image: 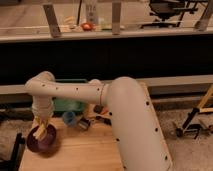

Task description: Place banana in purple bowl

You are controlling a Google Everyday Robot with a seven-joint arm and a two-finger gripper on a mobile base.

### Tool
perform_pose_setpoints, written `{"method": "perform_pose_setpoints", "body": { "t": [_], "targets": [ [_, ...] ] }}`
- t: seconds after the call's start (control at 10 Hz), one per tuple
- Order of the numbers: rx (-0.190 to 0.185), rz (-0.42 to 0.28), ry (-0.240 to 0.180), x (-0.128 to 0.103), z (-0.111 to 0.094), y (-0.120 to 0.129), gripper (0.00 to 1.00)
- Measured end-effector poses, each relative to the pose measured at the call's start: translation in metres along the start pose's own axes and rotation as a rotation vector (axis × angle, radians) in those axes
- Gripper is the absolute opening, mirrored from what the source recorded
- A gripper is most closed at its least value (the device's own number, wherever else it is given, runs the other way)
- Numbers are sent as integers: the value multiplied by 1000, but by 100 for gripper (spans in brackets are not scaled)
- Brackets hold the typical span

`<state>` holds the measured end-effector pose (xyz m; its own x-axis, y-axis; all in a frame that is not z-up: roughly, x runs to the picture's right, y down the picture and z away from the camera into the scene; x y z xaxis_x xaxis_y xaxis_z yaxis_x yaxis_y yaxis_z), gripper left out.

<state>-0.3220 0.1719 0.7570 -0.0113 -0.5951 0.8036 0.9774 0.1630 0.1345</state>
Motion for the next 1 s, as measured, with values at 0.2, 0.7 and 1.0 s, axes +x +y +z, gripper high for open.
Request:
{"method": "perform_pose_setpoints", "body": {
  "t": [0.2,0.7,1.0],
  "targets": [
    [-2,-14,-5,-8,5,-4,2],
    [-26,17,38,-18,10,-10,44],
    [-34,55,70,-16,7,-10,74]
  ]
}}
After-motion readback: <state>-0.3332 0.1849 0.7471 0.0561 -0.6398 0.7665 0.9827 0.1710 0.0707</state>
